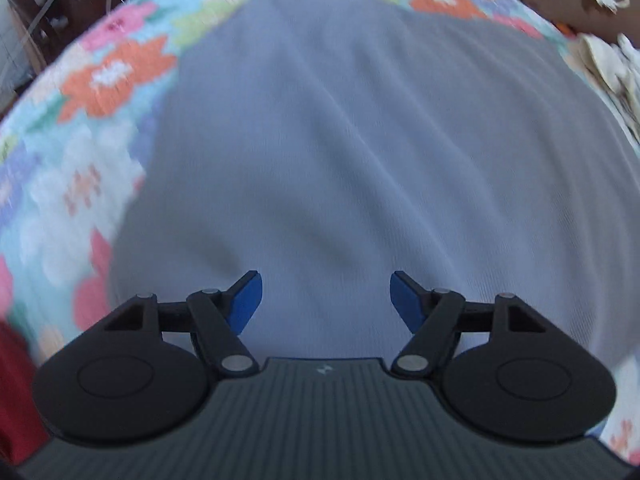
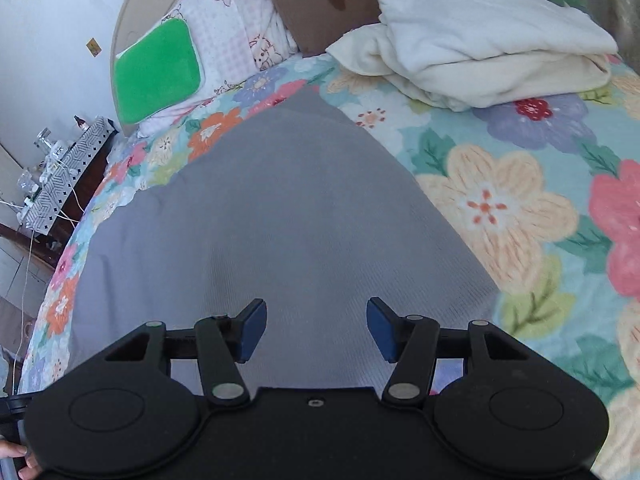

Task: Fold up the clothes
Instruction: 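Lay the grey shirt flat on the quilt and open both grippers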

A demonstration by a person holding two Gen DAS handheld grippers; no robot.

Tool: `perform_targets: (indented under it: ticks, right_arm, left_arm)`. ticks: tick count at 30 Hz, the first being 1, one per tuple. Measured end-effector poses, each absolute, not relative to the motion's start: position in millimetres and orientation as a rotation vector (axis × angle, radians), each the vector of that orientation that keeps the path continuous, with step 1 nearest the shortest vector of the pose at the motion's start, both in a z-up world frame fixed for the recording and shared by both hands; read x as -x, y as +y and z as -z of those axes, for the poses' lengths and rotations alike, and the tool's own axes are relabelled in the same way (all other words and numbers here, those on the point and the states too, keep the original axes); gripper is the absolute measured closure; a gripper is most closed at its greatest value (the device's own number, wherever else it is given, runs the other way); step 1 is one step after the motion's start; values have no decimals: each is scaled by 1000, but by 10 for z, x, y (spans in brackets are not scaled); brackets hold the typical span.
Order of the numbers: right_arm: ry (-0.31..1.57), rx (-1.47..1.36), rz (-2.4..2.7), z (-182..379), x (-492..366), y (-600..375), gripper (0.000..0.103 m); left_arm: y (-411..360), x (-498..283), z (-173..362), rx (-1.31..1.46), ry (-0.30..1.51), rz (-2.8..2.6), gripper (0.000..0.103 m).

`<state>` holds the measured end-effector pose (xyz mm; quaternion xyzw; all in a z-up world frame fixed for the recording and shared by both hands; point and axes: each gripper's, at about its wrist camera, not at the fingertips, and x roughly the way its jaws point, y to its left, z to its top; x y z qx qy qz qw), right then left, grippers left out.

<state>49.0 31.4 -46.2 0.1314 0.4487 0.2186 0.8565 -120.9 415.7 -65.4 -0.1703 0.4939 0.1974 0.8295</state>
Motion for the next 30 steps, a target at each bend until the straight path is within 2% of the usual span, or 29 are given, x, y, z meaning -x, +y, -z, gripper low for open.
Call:
perform_targets:
  ticks: [5,9,13,16,22,23,24,25,26,30]
  right_arm:
    - [949,-321,-427,523,-207,-24,41]
    - [1024,-477,-423,754,-207,-191,40]
    - [1045,-600,-386,918,-342,-255,40]
    - [1051,-681,-329,1067,-449,-293,36]
    - [1013,-665,-288,1209,-621,-255,36]
    - [1001,-623,-291,1184,-636,-219,39]
    - [982,-557,-283,1143,-625,-170,51]
    - [964,-472,-285,1091,-596,-97,92]
    - [936,-381,-298,1021,-548,-10,96]
    - [741,-95,-295,652,-276,235,98]
  left_arm:
    - [3570,1450,571,335,1016,-281,29]
    - [3308,1461,566,297,1032,-199,28]
    - [3169,1477,548,238,1037,-159,25]
    - [3173,1454,598,232,1069,-104,23]
    - [3273,1418,715,261,1099,-132,23]
    - [3281,1422,722,261,1095,-133,23]
    - [3288,1426,727,259,1089,-134,23]
    - [3299,1424,725,254,1083,-139,23]
    - [3318,1422,716,244,1072,-149,23]
    - [3375,1441,624,241,1021,-143,23]
